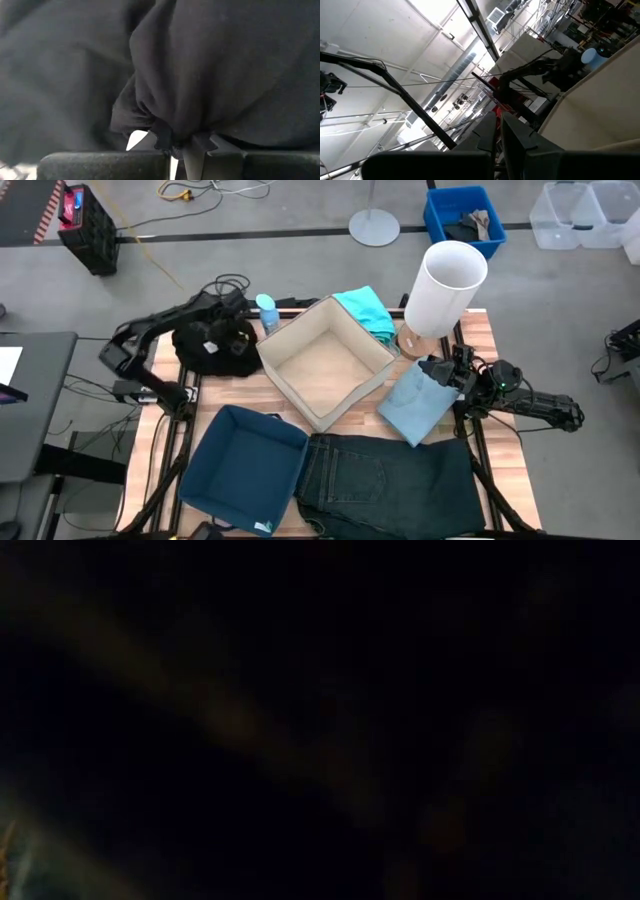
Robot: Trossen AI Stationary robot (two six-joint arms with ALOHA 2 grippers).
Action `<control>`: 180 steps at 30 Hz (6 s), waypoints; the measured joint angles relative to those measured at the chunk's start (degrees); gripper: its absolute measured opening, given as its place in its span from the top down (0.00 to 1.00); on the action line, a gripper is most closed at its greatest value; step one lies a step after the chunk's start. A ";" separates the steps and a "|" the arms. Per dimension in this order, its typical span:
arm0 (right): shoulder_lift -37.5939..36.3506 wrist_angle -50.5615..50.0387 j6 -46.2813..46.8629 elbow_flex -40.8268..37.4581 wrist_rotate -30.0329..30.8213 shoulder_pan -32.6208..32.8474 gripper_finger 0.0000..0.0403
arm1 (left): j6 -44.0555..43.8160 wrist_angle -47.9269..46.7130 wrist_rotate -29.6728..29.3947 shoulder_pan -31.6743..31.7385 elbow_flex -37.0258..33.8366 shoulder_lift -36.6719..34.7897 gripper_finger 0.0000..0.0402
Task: Sort clothes
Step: Put the black shirt into the white laundry organizer
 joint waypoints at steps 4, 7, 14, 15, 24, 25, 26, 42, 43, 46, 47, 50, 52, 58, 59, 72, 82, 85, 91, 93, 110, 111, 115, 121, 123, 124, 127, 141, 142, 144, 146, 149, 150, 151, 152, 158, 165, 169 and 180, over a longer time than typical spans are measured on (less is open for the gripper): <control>0.00 -0.43 0.02 0.00 -0.02 -0.02 0.88 | -3.95 -3.67 -1.24 0.00 0.00 -8.07 0.97; 0.00 -1.45 0.03 0.00 -0.02 0.00 0.88 | -6.96 -3.99 -1.00 -0.34 0.01 -14.85 0.97; -0.02 -3.89 0.04 0.00 -0.02 0.00 0.88 | -16.10 -3.73 -1.86 -4.07 2.01 -31.11 0.97; -0.02 -4.25 0.04 0.00 -0.02 0.00 0.88 | -16.99 -3.53 -2.60 -4.57 2.74 -33.19 0.97; -0.02 -4.81 0.46 0.00 0.37 -0.21 0.88 | -15.50 3.83 -4.74 -9.09 13.88 -44.12 0.97; -0.02 -4.85 0.48 0.00 0.41 -0.34 0.88 | -14.29 5.43 -4.68 -9.55 15.29 -44.55 0.97; -0.02 -4.92 0.48 0.00 0.43 -0.53 0.88 | -12.97 6.85 -4.36 -9.93 16.66 -44.91 0.97; -0.02 -5.37 0.52 0.00 0.63 -3.15 0.88 | 4.47 34.00 20.22 -11.32 28.87 -42.28 0.97; -0.02 -5.39 0.52 0.00 0.64 -3.15 0.88 | 4.52 36.34 21.51 -11.30 28.87 -41.86 0.97; -0.02 -5.39 0.52 0.00 0.64 -3.14 0.88 | 4.28 43.79 25.44 -11.30 28.87 -40.14 0.97; -0.02 -5.41 0.52 0.00 0.64 -3.13 0.88 | 3.96 46.51 26.98 -11.30 28.87 -39.32 0.97; -0.02 -5.53 0.24 0.00 0.66 -3.13 0.88 | 1.32 54.72 30.99 -11.31 28.92 -36.25 0.97; -0.02 -5.61 0.23 0.00 0.66 -3.13 0.88 | -1.07 60.30 34.00 -11.32 28.92 -33.67 0.97; -0.02 -5.82 0.04 0.00 0.66 -3.13 0.88 | -7.10 80.54 40.24 -13.97 28.89 -24.93 0.97; -0.02 -5.81 0.04 0.00 0.67 -3.13 0.88 | -7.89 83.74 40.84 -14.73 28.89 -23.44 0.97; -0.02 -5.79 -0.04 0.00 0.68 -3.13 0.88 | -10.29 91.16 41.25 -28.18 28.83 -3.47 0.97; -0.02 -5.79 -0.13 0.00 0.68 -3.13 0.88 | -5.91 79.25 37.74 -33.65 28.85 5.29 0.97; -0.02 -5.79 -0.09 0.00 0.68 -3.13 0.88 | -1.64 68.91 32.35 -34.59 28.85 5.51 0.97; -0.02 -5.77 -0.04 0.00 0.68 -3.13 0.88 | 4.08 52.45 22.26 -35.71 28.85 5.55 0.97; -0.02 -5.77 0.04 0.00 0.68 -3.13 0.88 | 4.06 48.89 20.85 -36.03 28.85 5.55 0.97; -0.02 -5.77 0.07 0.00 0.68 -3.10 0.88 | 1.79 36.52 12.92 -39.14 28.85 4.56 0.35; -0.02 -5.77 0.07 0.00 0.68 -3.09 0.88 | 0.52 34.56 12.32 -39.26 28.85 3.93 0.34; -0.02 -5.55 0.04 0.00 0.66 -3.06 0.88 | -4.24 23.96 6.00 -39.73 28.87 -0.22 0.37; -0.01 -5.56 0.04 0.00 0.66 -3.06 0.88 | -11.21 5.35 -2.53 -40.17 28.92 -5.16 0.44; -0.02 -5.57 0.04 0.00 0.66 -3.06 0.88 | -14.29 -0.23 -3.28 -40.11 28.92 -5.81 0.46; 0.00 -5.59 0.04 0.00 0.66 -3.06 0.88 | -15.51 -2.78 -3.41 -40.11 28.92 -5.89 0.46; -0.02 -5.67 0.04 0.00 0.66 -3.06 0.88 | -18.62 -8.68 -3.40 -40.27 28.92 -5.83 0.46; 0.00 -5.79 -0.50 0.00 0.66 -3.06 0.88 | -3.22 -9.38 2.06 -46.08 25.61 -5.75 0.46; -0.02 -5.79 -0.79 0.00 0.66 -3.06 0.88 | -2.43 -9.46 2.05 -46.60 25.42 -5.77 0.46; 0.00 -5.81 -0.85 0.00 0.66 -3.06 0.88 | -1.84 -10.06 2.03 -47.41 25.30 -5.77 0.46; -0.02 -5.79 -0.87 0.00 0.66 -3.06 0.88 | -2.01 -10.45 1.88 -48.20 25.29 -5.77 0.46; -0.02 -5.79 -0.91 0.00 0.66 -3.06 0.88 | -3.55 -13.27 1.78 -49.08 25.29 -5.77 0.46; -0.01 -5.79 -0.97 0.00 0.66 -3.06 0.88 | -4.59 -14.80 1.76 -49.38 25.29 -5.77 0.46; -0.01 -5.79 -1.03 0.00 0.64 -3.06 0.88 | -5.71 -16.11 1.76 -49.71 25.29 -5.77 0.46; -0.02 -5.79 -1.05 0.00 0.66 -3.06 0.88 | -6.65 -17.02 1.77 -50.06 25.29 -5.77 0.46; -0.02 -5.79 -1.53 0.00 0.64 -3.06 0.88 | -11.41 -19.24 0.85 -51.56 25.08 -5.75 0.46; 0.00 -5.79 -1.86 0.00 0.64 -3.06 0.88 | -14.73 -16.50 0.19 -51.70 16.94 -5.72 0.45; -0.02 -5.77 -2.38 0.00 0.64 -3.06 0.88 | -16.81 -11.46 -3.14 -51.71 13.40 -5.75 0.43; 0.00 -5.59 -2.49 0.00 0.64 -3.06 0.88 | -24.30 -4.56 -8.89 -51.67 5.39 -5.77 0.41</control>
